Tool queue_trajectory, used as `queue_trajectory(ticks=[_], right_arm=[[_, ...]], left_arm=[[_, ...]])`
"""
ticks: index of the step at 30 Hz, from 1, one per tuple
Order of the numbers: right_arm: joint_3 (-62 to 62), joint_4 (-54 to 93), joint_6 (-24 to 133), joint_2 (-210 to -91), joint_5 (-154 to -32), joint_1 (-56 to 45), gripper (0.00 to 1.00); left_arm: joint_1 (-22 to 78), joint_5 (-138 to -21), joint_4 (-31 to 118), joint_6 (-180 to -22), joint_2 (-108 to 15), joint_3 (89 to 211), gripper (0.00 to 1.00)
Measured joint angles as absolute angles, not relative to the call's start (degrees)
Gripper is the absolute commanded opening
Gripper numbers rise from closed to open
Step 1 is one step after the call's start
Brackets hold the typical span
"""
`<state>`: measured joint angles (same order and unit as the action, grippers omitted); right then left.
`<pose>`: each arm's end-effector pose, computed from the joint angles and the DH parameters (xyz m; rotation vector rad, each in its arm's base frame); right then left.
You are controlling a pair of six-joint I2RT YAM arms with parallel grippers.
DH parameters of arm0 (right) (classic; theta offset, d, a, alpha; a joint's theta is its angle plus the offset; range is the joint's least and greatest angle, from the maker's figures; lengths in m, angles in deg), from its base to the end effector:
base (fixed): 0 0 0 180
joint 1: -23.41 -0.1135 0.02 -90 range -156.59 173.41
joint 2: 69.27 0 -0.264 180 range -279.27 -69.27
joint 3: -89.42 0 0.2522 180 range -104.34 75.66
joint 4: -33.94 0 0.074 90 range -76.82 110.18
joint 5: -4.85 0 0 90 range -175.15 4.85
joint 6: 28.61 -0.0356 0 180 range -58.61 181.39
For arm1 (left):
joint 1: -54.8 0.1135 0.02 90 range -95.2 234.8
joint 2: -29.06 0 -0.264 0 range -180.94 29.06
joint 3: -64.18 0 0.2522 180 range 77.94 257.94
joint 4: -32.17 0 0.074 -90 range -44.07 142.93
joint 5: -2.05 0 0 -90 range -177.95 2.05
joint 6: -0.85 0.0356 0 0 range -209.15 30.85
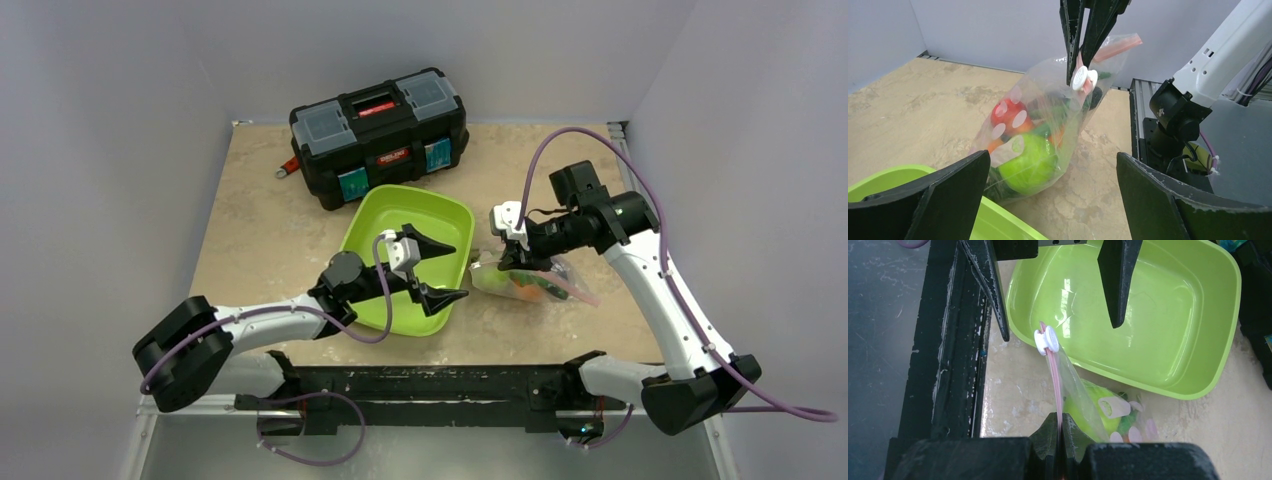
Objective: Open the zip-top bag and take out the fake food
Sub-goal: Adjust the zipper food storage bag at the center of the board, then unzip the zipper food storage bag at the center of the board.
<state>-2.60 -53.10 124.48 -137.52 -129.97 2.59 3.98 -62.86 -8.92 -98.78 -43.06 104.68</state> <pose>0.1758 0.0937 0.3717 -1.7416 1.5930 0.7023 0.1516 -0.2099 0.2500 0.8840 1.2478 -1.1634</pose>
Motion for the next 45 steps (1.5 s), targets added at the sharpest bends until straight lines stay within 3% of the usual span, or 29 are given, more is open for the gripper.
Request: queue_trajectory(ticks=[6,9,12,15,16,18,22,24,28,32,45], right_arm=[[-2.6,-53.12,124.5,-137.52,-130.36,2.59,0.0],[-2.6,-53.12,124.5,-137.52,-130.71,2.59,0.0],[-2.6,-53.12,124.52,-137.52,-131.0,2.59,0.0],[-2.6,-53.12,124.59,-137.52,-131.17,2.59,0.0],[-2.6,-53.12,124.59,-137.52,-131.22,2.59,0.02],[-2.6,-53.05,124.63,-137.52,-131.24,2.59,0.15],[-2.62,-53.23,124.76,-137.65,-131.24,2.61,0.56],[-3.56,-54.02,125.33,-138.59,-131.7,2.64,0.65],[-8.52,-54.82,125.55,-141.98,-133.75,2.64,0.65],[-11.78,-53.32,124.15,-143.0,-135.52,2.51,0.55],[-10.68,-46.37,115.23,-142.7,-134.36,-0.34,0.37]], left_arm=[[3.32,-63.1,-10.18,-98.52,-46.38,107.59,0.9],[3.12,-63.08,-10.93,-98.54,-48.41,109.51,0.81],[2.91,-62.93,-11.43,-98.61,-50.23,111.52,0.55],[2.91,-62.21,-11.43,-98.87,-51.52,113.51,0.06],[2.93,-61.77,-11.38,-98.96,-51.8,114.08,0.0],[2.91,-60.92,-11.3,-98.83,-52.0,114.61,0.0],[2.71,-60.11,-9.53,-99.09,-52.0,114.82,0.0],[2.67,-59.78,-7.06,-99.24,-51.95,115.7,0.0],[2.67,-59.63,-3.43,-99.85,-51.82,117.88,0.0],[2.67,-59.85,-1.51,-100.81,-50.97,118.32,0.0],[2.67,-61.44,4.94,-103.26,-50.95,122.85,0.0]])
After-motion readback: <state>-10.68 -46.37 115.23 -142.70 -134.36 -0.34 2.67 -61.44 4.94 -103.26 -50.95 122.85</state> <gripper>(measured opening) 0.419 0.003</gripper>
